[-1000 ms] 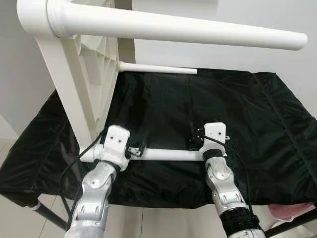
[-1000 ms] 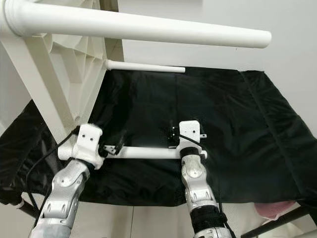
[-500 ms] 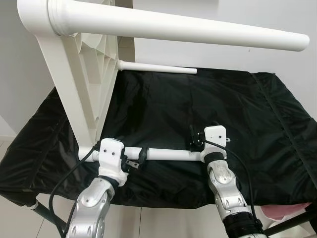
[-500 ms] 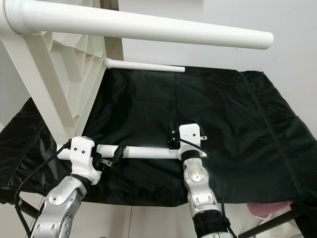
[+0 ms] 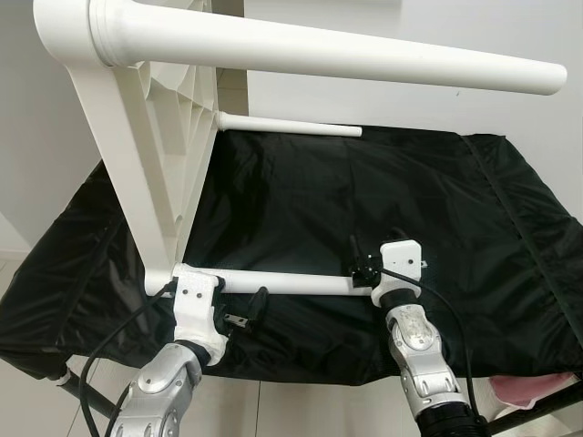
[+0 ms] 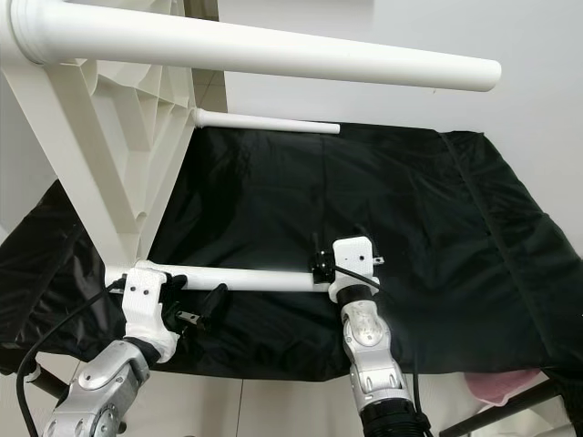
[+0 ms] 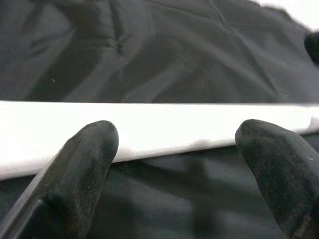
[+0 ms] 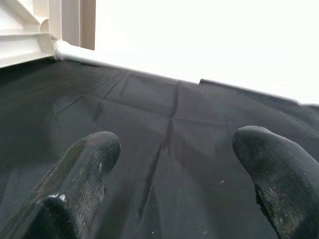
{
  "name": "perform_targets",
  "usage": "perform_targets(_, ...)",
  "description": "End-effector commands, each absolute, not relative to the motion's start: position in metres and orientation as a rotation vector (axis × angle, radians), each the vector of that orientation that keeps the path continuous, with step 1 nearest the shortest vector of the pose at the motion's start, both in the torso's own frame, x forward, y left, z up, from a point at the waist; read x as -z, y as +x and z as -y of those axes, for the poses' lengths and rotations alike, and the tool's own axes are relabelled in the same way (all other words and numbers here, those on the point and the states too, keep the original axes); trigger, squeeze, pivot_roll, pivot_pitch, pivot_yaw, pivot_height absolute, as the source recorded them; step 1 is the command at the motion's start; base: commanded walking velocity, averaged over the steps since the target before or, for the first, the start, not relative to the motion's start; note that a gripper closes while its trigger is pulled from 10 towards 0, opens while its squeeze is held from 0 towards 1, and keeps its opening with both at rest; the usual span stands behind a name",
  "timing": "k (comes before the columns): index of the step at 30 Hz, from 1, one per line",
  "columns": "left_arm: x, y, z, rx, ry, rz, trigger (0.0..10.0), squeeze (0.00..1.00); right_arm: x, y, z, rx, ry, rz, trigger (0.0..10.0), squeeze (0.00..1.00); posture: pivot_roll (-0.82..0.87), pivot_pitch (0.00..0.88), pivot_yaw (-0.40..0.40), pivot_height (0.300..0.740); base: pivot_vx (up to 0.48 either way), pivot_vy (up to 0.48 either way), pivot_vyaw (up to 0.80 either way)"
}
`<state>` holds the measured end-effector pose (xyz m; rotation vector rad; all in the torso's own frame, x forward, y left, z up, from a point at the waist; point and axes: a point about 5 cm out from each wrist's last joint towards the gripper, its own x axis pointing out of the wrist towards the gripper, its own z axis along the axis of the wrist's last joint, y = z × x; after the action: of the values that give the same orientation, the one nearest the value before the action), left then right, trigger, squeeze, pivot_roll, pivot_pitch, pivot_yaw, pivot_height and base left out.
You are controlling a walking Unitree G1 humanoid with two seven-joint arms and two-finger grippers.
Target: Building children table
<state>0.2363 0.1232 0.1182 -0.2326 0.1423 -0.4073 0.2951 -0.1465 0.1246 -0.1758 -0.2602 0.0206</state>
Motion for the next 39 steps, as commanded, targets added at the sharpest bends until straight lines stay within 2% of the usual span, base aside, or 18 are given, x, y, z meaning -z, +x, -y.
perform_targets(1, -0.107, 0.235, -0.126, 0.361, -0.279, -0.225, 10.0, 0.00, -0.129, 0.293, 0.147, -0.011, -0.203, 0.300, 10.0, 0.00, 0.04, 0.012, 0.006, 0.740, 0.000, 0.000, 0.00)
perform_targets(6, -0.105, 0.232, -0.128, 0.347, -0.321, -0.259, 10.0, 0.00, -0.135, 0.291, 0.147, 0.000, -0.236, 0.342, 10.0, 0.00, 0.05, 0.015, 0.012, 0.740, 0.000, 0.000, 0.00)
perform_targets(11, -0.100, 0.222, -0.130, 0.341, -0.380, -0.343, 10.0, 0.00, -0.149, 0.274, 0.142, 0.013, -0.379, 0.489, 10.0, 0.00, 0.05, 0.025, 0.022, 0.740, 0.000, 0.000, 0.00)
perform_targets(19, -0.099, 0.214, -0.135, 0.314, -0.438, -0.402, 10.0, 0.00, -0.153, 0.258, 0.137, 0.008, -0.467, 0.568, 10.0, 0.00, 0.06, 0.032, 0.034, 0.740, 0.000, 0.000, 0.00)
perform_targets(24, -0.108, 0.223, -0.138, 0.303, -0.471, -0.379, 10.0, 0.00, -0.167, 0.248, 0.126, -0.030, -0.670, 0.746, 10.0, 0.00, 0.05, 0.041, 0.051, 0.740, 0.000, 0.000, 0.00)
perform_targets(27, -0.108, 0.223, -0.138, 0.306, -0.469, -0.380, 10.0, 0.00, -0.170, 0.246, 0.124, -0.030, -0.708, 0.782, 10.0, 0.00, 0.05, 0.047, 0.052, 0.740, 0.000, 0.000, 0.00)
perform_targets(33, -0.108, 0.224, -0.135, 0.331, -0.446, -0.406, 10.0, 0.00, -0.196, 0.242, 0.114, -0.012, -0.867, 0.991, 10.0, 0.00, 0.04, 0.050, 0.062, 0.740, 0.000, 0.000, 0.00)
perform_targets(39, -0.107, 0.224, -0.130, 0.364, -0.427, -0.435, 10.0, 0.00, -0.226, 0.255, 0.104, -0.026, -0.919, 1.152, 10.0, 0.00, 0.03, 0.048, 0.064, 0.740, 0.000, 0.000, 0.00)
